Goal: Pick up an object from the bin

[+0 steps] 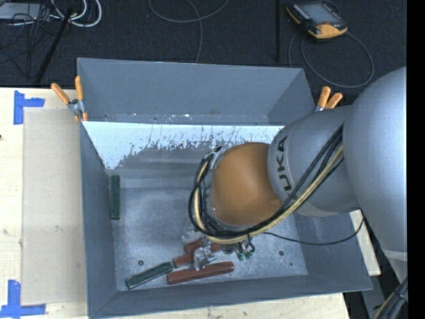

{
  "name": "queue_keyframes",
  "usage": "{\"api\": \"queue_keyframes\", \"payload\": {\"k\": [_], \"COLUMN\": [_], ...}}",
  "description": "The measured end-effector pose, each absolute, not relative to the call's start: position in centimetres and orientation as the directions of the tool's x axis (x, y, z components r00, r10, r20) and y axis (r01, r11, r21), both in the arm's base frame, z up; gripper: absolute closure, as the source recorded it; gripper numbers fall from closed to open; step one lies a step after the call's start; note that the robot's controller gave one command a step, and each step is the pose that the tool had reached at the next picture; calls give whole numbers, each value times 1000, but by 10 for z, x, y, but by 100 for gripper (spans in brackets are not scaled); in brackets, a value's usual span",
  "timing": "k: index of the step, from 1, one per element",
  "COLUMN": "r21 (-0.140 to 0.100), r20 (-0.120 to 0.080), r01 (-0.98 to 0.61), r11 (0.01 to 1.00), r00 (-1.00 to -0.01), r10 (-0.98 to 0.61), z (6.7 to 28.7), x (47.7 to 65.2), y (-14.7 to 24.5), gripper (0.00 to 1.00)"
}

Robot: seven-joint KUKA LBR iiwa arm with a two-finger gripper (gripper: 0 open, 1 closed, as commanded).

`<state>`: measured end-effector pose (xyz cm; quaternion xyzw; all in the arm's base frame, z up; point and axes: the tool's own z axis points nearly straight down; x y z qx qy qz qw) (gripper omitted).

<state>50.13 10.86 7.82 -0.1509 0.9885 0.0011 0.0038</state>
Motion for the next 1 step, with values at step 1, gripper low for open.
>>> {"api": "queue_keyframes", "payload": {"k": [1], "r21": [1], "r20": [-10], "r01": [-298], "r11": [955], "r00": [-955], "r10": [-298], "z": [77], "x": [502], "y": [108], "gripper": [100]}}
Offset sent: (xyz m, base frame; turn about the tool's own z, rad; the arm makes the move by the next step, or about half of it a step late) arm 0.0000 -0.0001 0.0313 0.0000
